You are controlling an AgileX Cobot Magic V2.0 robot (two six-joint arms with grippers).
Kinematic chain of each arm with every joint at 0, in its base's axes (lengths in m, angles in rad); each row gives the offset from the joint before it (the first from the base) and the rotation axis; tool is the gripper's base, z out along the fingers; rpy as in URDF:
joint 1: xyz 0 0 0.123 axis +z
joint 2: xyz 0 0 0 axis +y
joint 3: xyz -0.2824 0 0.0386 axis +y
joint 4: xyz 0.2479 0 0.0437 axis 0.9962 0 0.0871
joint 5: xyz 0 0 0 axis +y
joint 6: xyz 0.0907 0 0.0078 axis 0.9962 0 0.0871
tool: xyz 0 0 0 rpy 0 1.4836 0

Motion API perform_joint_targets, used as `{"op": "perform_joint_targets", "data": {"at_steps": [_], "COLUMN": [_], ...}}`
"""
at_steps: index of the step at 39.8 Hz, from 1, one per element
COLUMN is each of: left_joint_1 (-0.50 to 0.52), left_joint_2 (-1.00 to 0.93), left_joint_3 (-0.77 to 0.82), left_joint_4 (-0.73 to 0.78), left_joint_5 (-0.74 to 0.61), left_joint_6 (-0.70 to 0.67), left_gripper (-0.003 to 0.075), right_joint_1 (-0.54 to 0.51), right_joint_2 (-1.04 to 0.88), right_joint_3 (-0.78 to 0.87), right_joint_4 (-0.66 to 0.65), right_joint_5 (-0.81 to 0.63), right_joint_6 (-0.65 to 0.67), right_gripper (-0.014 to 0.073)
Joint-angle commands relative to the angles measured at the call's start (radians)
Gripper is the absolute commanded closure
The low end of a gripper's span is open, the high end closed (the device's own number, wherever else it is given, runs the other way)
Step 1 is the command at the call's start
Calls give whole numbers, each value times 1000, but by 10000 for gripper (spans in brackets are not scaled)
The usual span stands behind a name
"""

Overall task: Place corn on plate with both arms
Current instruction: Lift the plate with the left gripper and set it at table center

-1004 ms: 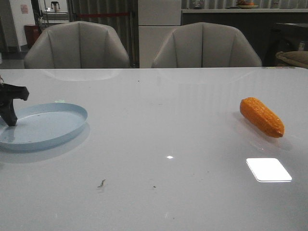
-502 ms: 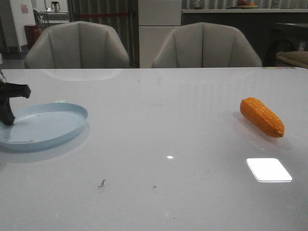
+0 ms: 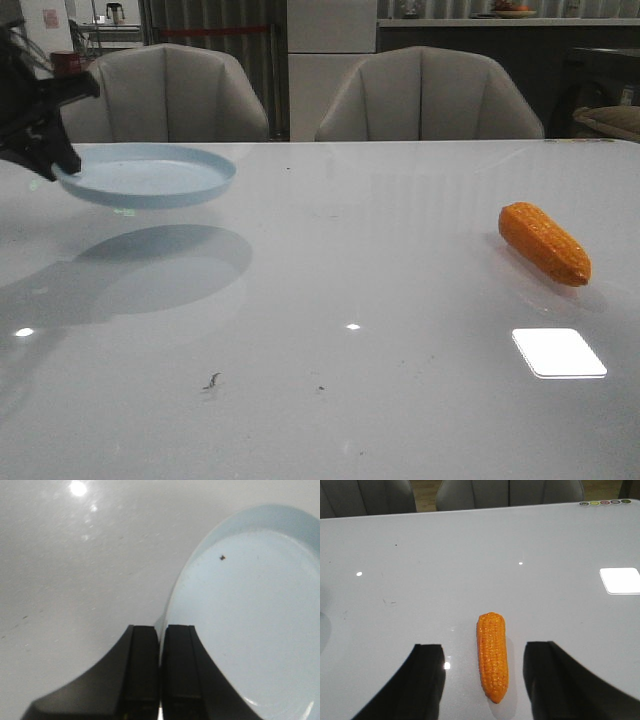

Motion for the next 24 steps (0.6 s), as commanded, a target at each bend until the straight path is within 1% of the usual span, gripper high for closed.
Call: {"op": "perform_joint_targets", "data": {"at_steps": [1, 6, 15, 18, 24], "left_joint_1": [-32, -88, -223, -259, -308], "left_joint_2": [-56, -56, -56, -56, -52], "left_joint_3": [-60, -65, -65, -65, -65], "left_joint_4": [-105, -161, -161, -159, -159], "left_joint_5": [-19, -40, -107, -143, -149], "left_joint_6": [-3, -3, -3, -3, -3], "left_gripper": [627, 627, 627, 627, 627], "right_joint_1": [2, 2, 2, 2, 2], "right_joint_2": [-9, -9, -9, -9, -9], "right_joint_3": [-37, -36, -36, -36, -36], "right_joint_4": [-10, -10, -10, -10, -10], "right_joint_5": [-73, -71, -56, -45, -30], "right_joint_6": [-1, -1, -1, -1, -1], "right_gripper": [127, 127, 127, 127, 127]}}
